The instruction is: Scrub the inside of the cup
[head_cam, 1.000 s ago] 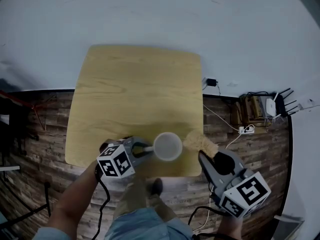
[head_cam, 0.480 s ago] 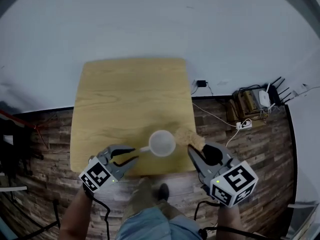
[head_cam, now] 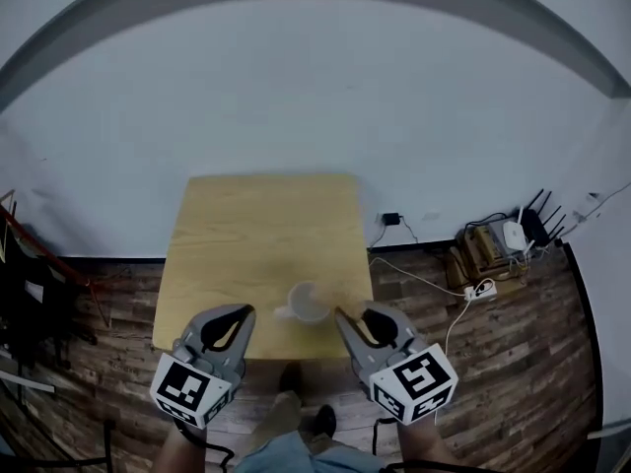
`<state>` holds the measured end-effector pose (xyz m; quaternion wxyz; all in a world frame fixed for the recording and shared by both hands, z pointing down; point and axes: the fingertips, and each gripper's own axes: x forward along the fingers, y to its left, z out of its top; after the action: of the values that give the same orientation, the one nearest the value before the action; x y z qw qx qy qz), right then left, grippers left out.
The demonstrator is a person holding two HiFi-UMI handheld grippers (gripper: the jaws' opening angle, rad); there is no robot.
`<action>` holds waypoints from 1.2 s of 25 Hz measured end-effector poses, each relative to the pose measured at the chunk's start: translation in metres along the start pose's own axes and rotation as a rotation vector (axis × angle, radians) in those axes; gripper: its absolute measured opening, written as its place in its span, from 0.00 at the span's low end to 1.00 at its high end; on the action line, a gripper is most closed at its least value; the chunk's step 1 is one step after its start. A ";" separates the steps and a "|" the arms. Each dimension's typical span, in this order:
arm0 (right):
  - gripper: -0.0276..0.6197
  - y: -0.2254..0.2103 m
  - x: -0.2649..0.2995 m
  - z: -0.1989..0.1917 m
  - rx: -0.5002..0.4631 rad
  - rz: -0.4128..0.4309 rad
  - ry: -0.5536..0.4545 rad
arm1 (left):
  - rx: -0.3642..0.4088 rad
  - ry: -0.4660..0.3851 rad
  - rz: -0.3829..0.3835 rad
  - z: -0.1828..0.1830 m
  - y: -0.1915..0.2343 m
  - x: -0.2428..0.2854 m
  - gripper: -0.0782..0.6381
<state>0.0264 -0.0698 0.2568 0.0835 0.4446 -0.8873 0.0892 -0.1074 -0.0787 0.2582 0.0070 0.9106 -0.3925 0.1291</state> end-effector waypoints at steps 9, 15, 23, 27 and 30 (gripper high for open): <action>0.16 0.041 -0.012 0.017 -0.084 -0.028 -0.051 | -0.059 -0.100 0.264 0.030 -0.005 -0.038 0.14; 0.15 0.059 0.000 0.028 -0.121 -0.092 -0.027 | 0.027 -0.109 0.310 0.042 0.021 -0.050 0.14; 0.15 0.077 0.021 0.036 -0.131 -0.147 -0.046 | -0.028 -0.148 0.232 0.044 0.032 -0.057 0.14; 0.15 0.075 0.025 0.040 -0.132 -0.162 -0.059 | 0.019 -0.161 0.244 0.050 0.035 -0.058 0.14; 0.15 0.075 0.028 0.043 -0.141 -0.158 -0.057 | 0.023 -0.165 0.229 0.053 0.032 -0.052 0.14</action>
<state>-0.0532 -0.0575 0.2154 0.0959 0.5088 -0.8555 0.0071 -0.1527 -0.0696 0.1920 -0.0504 0.8675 -0.4914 0.0585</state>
